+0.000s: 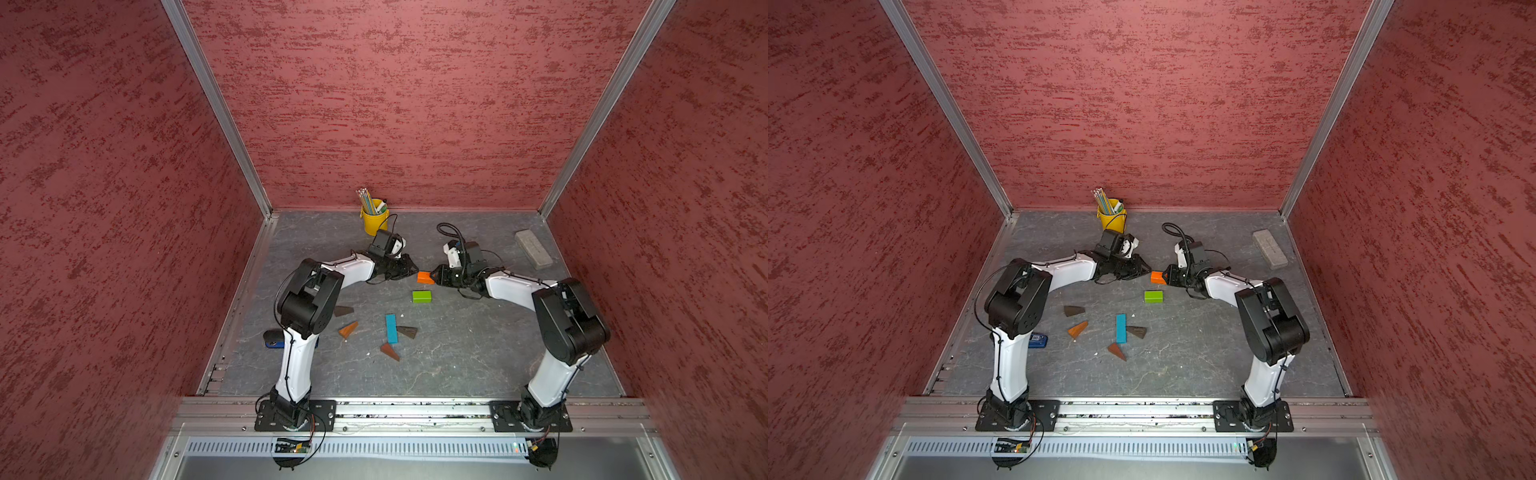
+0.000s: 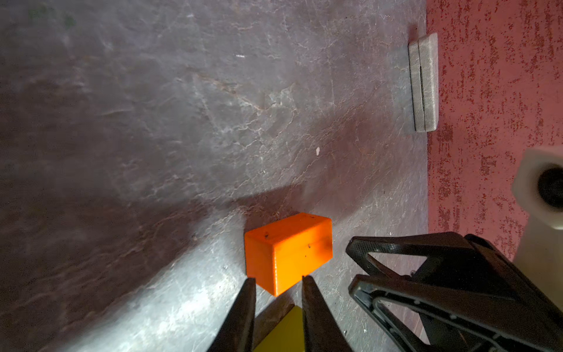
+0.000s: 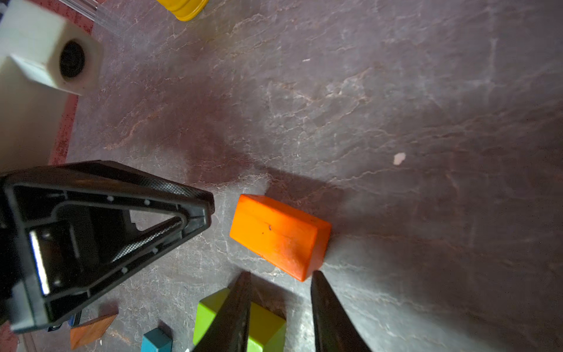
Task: Assemble a small pinwheel with building blocks
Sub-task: Assemble the building block at the center of the board.
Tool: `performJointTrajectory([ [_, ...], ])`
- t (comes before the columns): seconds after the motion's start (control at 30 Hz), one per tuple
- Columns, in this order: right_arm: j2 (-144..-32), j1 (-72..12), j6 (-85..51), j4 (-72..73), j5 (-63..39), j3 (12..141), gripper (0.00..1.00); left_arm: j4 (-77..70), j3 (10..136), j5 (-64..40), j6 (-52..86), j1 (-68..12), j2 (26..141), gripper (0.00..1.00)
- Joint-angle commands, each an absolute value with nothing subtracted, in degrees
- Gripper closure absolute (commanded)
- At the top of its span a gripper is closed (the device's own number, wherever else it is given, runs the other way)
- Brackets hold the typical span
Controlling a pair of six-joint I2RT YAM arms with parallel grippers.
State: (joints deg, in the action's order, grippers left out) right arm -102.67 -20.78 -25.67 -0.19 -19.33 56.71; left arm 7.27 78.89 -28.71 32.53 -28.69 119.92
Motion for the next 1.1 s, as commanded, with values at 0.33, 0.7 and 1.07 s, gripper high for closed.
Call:
performJointTrajectory([
  [0.33,-105.2,-20.5,-26.5,1.8,-16.9,58.3,0.69,8.4,80.4,-30.3,31.4,-29.4,122.5,0.74],
  [0.7,-107.3,-20.5,-26.1,1.9,-16.7,60.2,0.72,8.9,82.6,-30.9,31.4,-29.7,123.8,0.76],
  [1.07,-108.1,-20.5,-25.2,2.5,-16.5,60.9,0.72,9.6,83.3,-30.9,31.4,-29.8,124.5,0.77],
])
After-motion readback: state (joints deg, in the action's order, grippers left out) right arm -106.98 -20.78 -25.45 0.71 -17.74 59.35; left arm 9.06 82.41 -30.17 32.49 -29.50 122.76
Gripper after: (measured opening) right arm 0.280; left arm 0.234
